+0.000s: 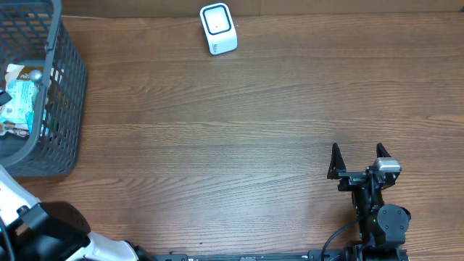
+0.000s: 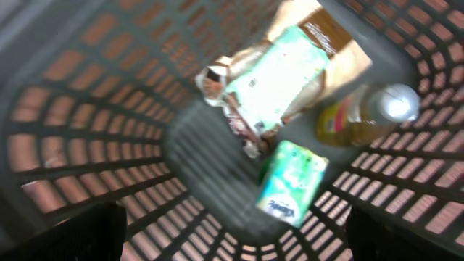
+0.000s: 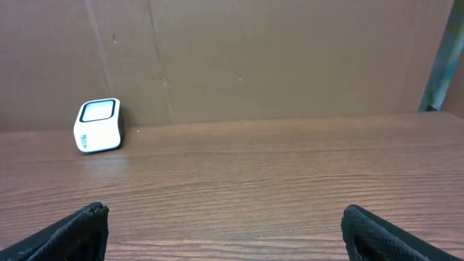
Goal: Scan the item barcode
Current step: 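Lower the left gripper into the basket toward the green-capped bottle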
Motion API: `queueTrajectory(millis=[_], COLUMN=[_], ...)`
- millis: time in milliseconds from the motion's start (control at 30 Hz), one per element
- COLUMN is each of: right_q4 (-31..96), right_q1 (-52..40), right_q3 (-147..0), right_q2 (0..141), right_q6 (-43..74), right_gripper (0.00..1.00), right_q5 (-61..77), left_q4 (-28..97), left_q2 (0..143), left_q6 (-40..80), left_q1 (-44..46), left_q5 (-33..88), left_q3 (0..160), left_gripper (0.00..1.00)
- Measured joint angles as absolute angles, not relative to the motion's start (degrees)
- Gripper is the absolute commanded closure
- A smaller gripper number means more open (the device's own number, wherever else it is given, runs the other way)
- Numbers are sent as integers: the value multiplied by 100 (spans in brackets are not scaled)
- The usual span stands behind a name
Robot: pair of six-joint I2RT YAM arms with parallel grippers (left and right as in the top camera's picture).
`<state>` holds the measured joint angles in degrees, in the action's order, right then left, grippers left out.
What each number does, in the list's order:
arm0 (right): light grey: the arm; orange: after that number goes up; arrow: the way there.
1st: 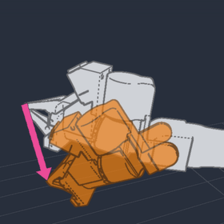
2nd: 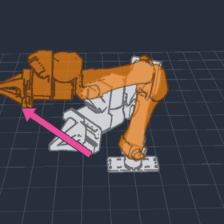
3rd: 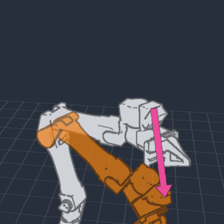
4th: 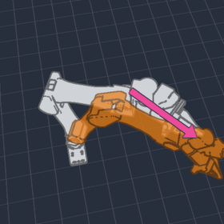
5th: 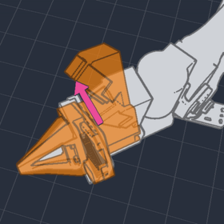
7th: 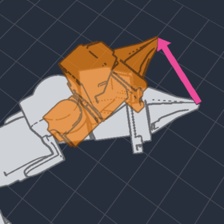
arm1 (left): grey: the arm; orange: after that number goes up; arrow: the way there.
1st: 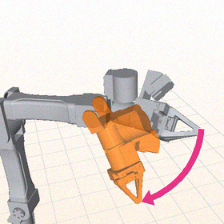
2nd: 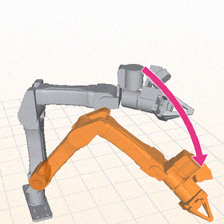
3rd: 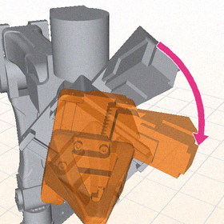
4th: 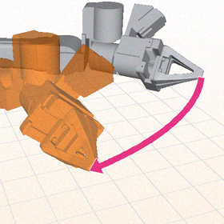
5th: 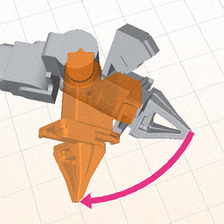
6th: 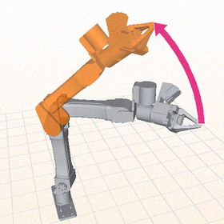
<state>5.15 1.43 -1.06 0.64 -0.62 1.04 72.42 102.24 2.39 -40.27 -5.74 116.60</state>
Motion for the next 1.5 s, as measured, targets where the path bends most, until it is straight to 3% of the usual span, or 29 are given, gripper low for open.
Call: queueTrajectory(millis=[400, 1500], right_q4=[517, 515], right_q1=[143, 143], right_q3=[-106, -106], right_q2=[64, 64], right_q6=[-62, -64], right_gripper=[0, 0], right_q5=[102, 104], left_q4=[7397, 7874], left_q2=[10956, 12280], left_q6=[-215, -346], left_q1=[-4027, -4027], left_q5=[370, 757], left_q3=[11651, 11646], left_gripper=[0, 0])
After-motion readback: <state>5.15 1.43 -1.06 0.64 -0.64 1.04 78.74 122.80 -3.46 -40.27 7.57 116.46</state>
